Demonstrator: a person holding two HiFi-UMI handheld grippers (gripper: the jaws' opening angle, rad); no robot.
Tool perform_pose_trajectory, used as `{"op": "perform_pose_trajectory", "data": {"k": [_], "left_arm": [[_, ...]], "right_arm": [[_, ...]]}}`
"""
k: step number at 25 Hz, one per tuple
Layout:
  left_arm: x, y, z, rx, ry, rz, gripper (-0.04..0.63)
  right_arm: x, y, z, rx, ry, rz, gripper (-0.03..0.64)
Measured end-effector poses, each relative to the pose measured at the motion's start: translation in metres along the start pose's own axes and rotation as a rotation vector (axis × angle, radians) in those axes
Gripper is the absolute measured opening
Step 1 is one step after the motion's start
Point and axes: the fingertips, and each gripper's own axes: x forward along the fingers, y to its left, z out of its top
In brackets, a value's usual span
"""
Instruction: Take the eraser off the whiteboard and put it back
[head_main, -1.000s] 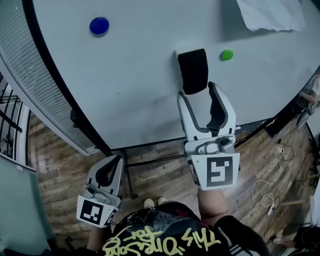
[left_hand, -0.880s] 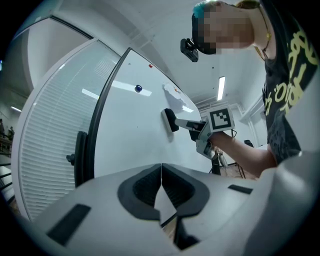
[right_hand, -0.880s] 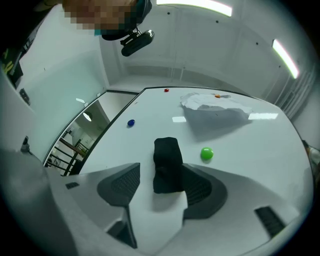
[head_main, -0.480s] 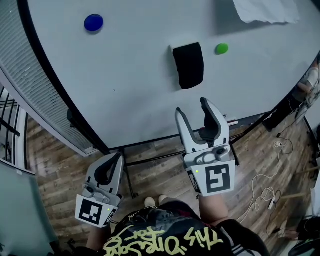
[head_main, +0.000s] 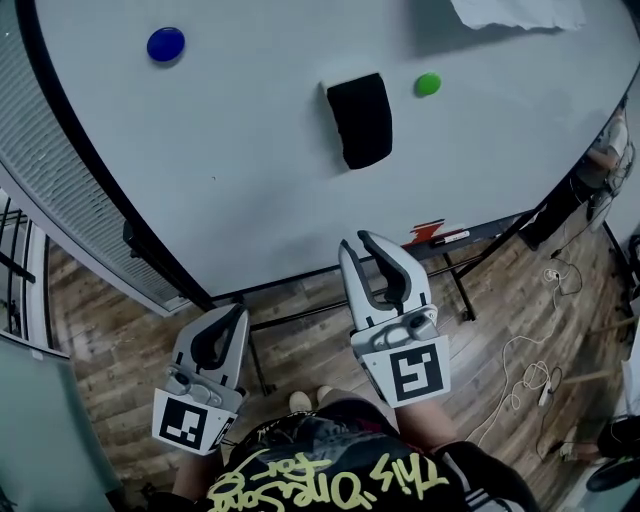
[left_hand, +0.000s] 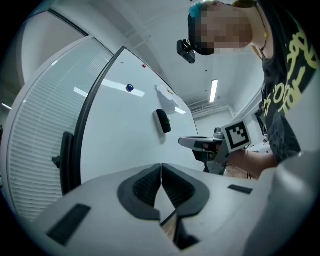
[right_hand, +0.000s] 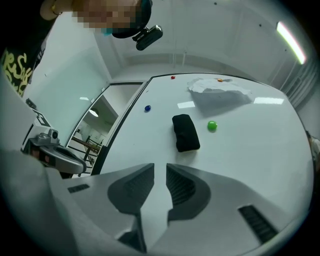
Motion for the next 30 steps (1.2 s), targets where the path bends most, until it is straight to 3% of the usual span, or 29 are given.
{"op": "perform_pose_trajectory", "data": {"k": [7, 12, 16, 26, 30], "left_arm": [[0.0, -0.002, -0.001, 0.038, -0.015, -0.026, 0.008], [0.001, -0.005, -0.003, -0.036, 0.002, -0.014, 0.008], [0.001, -0.006, -0.002, -0.011, -0.007, -0.03, 0.008], [0.002, -0.009, -0.004, -0.041, -0.002, -0.034, 0.008], [0.005, -0.01, -0.008, -0.045, 0.005, -0.038, 0.008]], "right_arm": [[-0.01, 0.02, -0.018, 0.023, 0.047, 0.057, 0.04], [-0.011, 0.03, -0.024, 0.071, 0.042, 0.075, 0.026], [-0.012, 0.035, -0.028, 0.071, 0.068, 0.109, 0.02], [-0.021, 0.043, -0.039, 0.07, 0.133, 0.155, 0.017], [-0.022, 0.042, -0.038, 0.091, 0.106, 0.146, 0.015]]}}
